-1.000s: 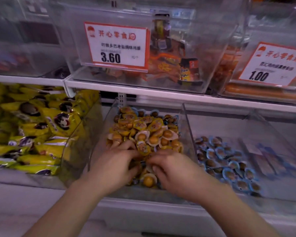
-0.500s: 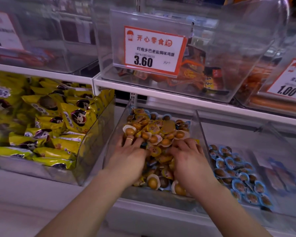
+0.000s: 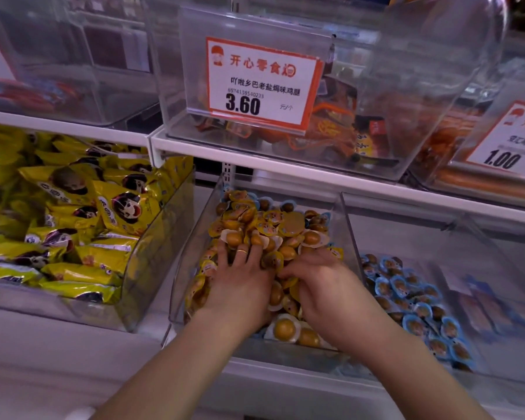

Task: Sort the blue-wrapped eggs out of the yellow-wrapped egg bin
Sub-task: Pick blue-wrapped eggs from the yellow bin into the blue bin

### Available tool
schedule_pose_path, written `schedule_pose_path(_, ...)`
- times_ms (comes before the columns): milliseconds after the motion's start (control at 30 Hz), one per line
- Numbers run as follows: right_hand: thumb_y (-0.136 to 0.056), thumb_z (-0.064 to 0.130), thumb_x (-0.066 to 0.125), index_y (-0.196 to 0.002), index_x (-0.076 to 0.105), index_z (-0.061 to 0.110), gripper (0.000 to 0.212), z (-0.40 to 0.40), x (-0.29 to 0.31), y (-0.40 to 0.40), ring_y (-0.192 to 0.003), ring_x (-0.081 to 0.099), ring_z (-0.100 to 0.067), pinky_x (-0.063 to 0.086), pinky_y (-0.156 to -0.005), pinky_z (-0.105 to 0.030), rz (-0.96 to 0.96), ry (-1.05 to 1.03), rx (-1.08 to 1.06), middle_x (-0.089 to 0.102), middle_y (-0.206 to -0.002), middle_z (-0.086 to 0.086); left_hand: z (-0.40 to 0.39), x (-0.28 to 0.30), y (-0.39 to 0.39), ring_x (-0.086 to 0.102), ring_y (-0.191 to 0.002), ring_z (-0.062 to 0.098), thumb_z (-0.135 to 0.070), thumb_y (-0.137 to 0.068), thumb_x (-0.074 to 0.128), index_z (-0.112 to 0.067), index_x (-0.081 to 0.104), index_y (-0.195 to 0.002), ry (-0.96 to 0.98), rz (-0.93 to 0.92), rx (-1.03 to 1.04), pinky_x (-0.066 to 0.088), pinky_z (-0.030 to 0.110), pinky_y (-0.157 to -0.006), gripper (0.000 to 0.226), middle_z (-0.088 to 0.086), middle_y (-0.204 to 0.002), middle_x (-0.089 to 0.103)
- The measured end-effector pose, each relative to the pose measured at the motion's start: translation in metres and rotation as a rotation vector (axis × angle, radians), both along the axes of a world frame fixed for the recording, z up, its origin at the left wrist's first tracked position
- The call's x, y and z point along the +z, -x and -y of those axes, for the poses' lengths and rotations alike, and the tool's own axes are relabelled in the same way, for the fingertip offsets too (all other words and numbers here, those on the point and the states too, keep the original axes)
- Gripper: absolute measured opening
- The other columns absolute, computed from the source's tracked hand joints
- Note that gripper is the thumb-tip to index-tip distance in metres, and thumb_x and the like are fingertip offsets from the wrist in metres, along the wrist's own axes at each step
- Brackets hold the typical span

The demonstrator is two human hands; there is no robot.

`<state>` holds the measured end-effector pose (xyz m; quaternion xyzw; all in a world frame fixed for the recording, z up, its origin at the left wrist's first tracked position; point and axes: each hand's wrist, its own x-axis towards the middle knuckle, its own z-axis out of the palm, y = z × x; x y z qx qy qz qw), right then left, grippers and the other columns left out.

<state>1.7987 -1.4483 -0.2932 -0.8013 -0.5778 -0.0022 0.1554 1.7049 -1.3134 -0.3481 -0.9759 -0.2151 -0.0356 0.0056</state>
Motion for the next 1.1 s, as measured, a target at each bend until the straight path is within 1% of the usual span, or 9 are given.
schedule_pose_path(133, -0.088, 0.012, 0.052, -0.116, 0.07, 0.028, 0.036, 0.018, -0.002, 0.003, -0.111, 0.051, -0.016, 0.043, -0.098, -0.031, 0.014, 0.085, 0.053, 0.066, -0.11, 0.009, -0.003, 0.0, 0.0, 0.028, -0.136, 0.033, -0.058, -0.084, 0.055, -0.032, 0.065, -0.112, 0.045, -0.01, -0.015, 0.002, 0.065, -0.116, 0.04, 0.006, -0.147, 0.026)
schedule_pose_path(233, -0.09, 0.018, 0.05, -0.117, 0.069, 0.029, 0.035, 0.022, -0.003, 0.005, -0.112, 0.052, -0.016, 0.045, -0.096, -0.033, 0.04, 0.069, 0.051, 0.066, -0.11, 0.009, -0.017, 0.009, 0.01, 0.04, -0.125, 0.027, -0.054, -0.076, 0.065, -0.032, 0.066, -0.105, 0.058, 0.017, -0.041, 0.021, 0.05, -0.114, 0.036, -0.002, -0.127, 0.041)
schedule_pose_path(333, -0.091, 0.018, 0.05, -0.119, 0.069, 0.028, 0.035, 0.022, -0.002, 0.003, -0.112, 0.054, -0.016, 0.047, -0.095, -0.034, 0.015, 0.02, 0.04, 0.067, -0.112, 0.007, -0.035, 0.017, 0.021, 0.047, -0.111, 0.021, -0.047, -0.078, 0.069, -0.033, 0.065, -0.091, 0.112, 0.094, -0.094, 0.033, 0.035, -0.095, 0.02, -0.009, -0.106, 0.05)
schedule_pose_path(433, -0.093, 0.021, 0.049, -0.117, 0.069, 0.026, 0.031, 0.02, -0.003, 0.002, -0.109, 0.056, -0.016, 0.049, -0.092, -0.033, 0.016, -0.02, 0.031, 0.068, -0.111, 0.006, -0.044, 0.023, 0.029, 0.051, -0.101, 0.016, -0.053, -0.08, 0.07, -0.034, 0.059, -0.083, 0.118, 0.124, -0.124, 0.03, 0.029, -0.079, 0.022, -0.014, -0.093, 0.051)
schedule_pose_path(567, -0.093, 0.024, 0.046, -0.113, 0.067, 0.025, 0.029, 0.017, -0.004, 0.005, -0.11, 0.055, -0.017, 0.048, -0.091, -0.035, 0.043, 0.004, 0.024, 0.066, -0.111, 0.006, -0.042, 0.029, 0.03, 0.05, -0.11, 0.014, -0.066, -0.072, 0.068, -0.041, 0.064, -0.1, 0.115, -0.041, -0.094, 0.035, 0.031, -0.096, 0.038, -0.016, -0.103, 0.061)
schedule_pose_path(667, -0.092, 0.019, 0.05, -0.112, 0.071, 0.023, 0.029, 0.016, -0.002, 0.008, -0.107, 0.056, -0.018, 0.046, -0.093, -0.034, 0.013, -0.026, 0.063, 0.069, -0.108, 0.005, -0.041, 0.03, 0.032, 0.051, -0.114, 0.015, -0.06, -0.065, 0.074, -0.046, 0.061, -0.105, 0.082, -0.1, -0.057, 0.031, 0.032, -0.107, 0.044, -0.012, -0.103, 0.064)
schedule_pose_path(833, -0.095, 0.016, 0.05, -0.111, 0.073, 0.022, 0.029, 0.008, -0.005, 0.03, -0.099, 0.062, -0.006, 0.047, -0.087, -0.016, -0.388, -0.02, 0.203, 0.072, -0.109, 0.007, -0.04, 0.021, 0.033, 0.06, -0.1, 0.016, -0.06, -0.069, 0.073, -0.037, 0.064, -0.088, -0.001, 0.092, -0.057, 0.031, 0.033, -0.107, 0.031, -0.011, -0.08, 0.058)
schedule_pose_path(967, -0.098, 0.024, 0.042, -0.109, 0.068, 0.011, 0.031, -0.006, -0.02, 0.032, -0.105, 0.06, -0.026, 0.049, -0.091, -0.041, -0.288, 0.25, 0.182, 0.067, -0.112, -0.009, -0.039, 0.019, 0.037, 0.058, -0.1, 0.016, -0.058, -0.076, 0.069, -0.037, 0.06, -0.088, -0.006, 0.145, -0.058, 0.032, 0.035, -0.107, 0.026, -0.01, -0.088, 0.065)
schedule_pose_path(1100, -0.099, 0.029, 0.041, -0.118, 0.062, 0.012, 0.033, -0.012, -0.025, 0.019, -0.112, 0.057, -0.028, 0.046, -0.094, -0.04, -0.162, 0.235, 0.095, 0.063, -0.122, -0.01, -0.039, 0.025, 0.039, 0.057, -0.091, 0.019, -0.044, -0.079, 0.076, -0.03, 0.06, -0.081, 0.176, 0.391, -0.089, 0.041, 0.034, -0.085, 0.021, -0.01, -0.087, 0.064)
